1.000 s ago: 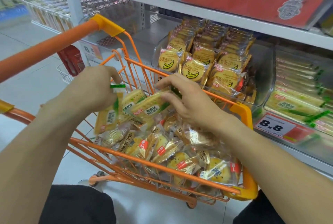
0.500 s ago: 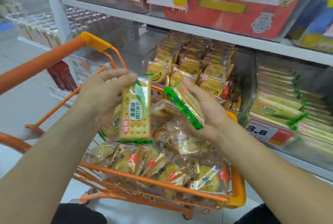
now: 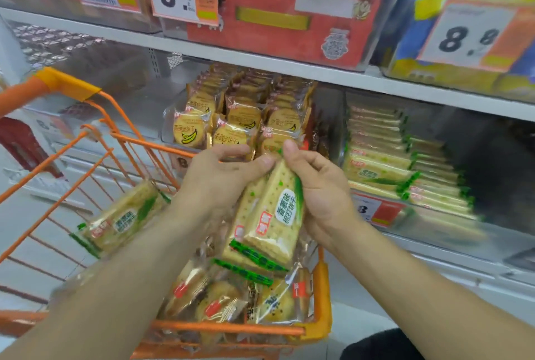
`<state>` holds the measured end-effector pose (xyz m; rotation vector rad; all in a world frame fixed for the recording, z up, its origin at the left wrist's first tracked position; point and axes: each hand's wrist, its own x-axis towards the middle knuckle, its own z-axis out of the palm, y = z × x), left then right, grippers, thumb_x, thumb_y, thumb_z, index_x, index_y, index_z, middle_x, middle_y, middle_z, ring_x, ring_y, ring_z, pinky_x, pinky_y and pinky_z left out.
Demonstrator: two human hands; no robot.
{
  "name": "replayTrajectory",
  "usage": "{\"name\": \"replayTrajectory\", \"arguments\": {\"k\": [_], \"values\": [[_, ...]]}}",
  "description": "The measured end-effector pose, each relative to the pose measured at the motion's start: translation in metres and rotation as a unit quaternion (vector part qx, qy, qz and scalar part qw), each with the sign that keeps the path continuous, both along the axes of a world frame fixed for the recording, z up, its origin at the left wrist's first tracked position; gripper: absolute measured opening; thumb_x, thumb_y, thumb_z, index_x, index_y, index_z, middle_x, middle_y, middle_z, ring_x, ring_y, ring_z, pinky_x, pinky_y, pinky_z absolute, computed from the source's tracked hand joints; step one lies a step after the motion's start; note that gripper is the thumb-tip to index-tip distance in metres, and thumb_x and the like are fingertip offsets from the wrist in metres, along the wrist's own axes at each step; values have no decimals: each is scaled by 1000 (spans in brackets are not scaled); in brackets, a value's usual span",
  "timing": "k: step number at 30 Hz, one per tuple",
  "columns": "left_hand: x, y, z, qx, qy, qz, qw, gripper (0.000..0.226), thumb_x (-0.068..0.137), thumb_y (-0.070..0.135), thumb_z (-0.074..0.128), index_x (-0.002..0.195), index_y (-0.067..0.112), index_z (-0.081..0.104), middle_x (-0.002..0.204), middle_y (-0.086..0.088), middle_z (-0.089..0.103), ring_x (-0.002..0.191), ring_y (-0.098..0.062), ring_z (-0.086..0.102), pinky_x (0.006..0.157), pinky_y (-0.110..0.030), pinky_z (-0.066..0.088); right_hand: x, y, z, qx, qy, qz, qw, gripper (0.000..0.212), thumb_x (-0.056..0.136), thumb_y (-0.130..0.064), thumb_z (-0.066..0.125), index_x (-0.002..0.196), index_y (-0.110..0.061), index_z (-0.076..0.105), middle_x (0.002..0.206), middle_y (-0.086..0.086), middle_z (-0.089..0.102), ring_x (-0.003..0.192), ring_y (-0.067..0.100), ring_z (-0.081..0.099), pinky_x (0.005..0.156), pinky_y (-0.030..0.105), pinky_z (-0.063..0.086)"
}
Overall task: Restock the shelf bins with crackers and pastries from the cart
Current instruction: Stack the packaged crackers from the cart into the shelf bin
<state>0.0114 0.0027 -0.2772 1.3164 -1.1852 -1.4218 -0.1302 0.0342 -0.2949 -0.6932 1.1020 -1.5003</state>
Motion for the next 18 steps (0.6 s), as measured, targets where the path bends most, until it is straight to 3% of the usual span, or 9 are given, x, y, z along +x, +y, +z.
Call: {"name": "replayTrajectory", "arguments": {"k": [8,11,13,16,18], "values": [[-41,18,3,-65,-27,27,997,58,52,53,84,96,18,69,87,1,74,79,-15,73,75,-35,61,-36,11,1,24,32,-37,999,44,67,-41,81,90,-7,68,85,16,73,77,29,71,85,53,59],[-49,21,5,-64,-37,-31,997,65,54,65,76,99,20,67,87,2,73,75,-13,70,78,-38,60,-51,10,6,15,35,-62,997,42,66,-40,83,86,-8,66,84,17,69,76,29,68,84,52,58],[-51,24,8,-11,-42,-135,990,74,57,73,70,107,19,64,87,4,75,80,-15,72,82,-42,58,-63,7,7,10,27,-86,996,35,73,-36,83,84,-8,63,77,13,66,70,26,66,78,47,59],[-55,34,8,92,-55,-305,946,75,62,55,82,121,17,56,96,-4,76,86,-24,75,81,-48,59,-79,2,3,23,27,-143,989,32,81,-36,82,80,-12,62,78,13,67,74,28,68,79,52,61],[-58,39,6,77,-68,-332,938,65,66,33,85,122,16,57,99,-9,76,85,-31,75,85,-53,58,-84,-1,1,28,13,-182,983,33,82,-38,82,83,-12,60,83,14,68,80,31,68,86,60,58]]}}
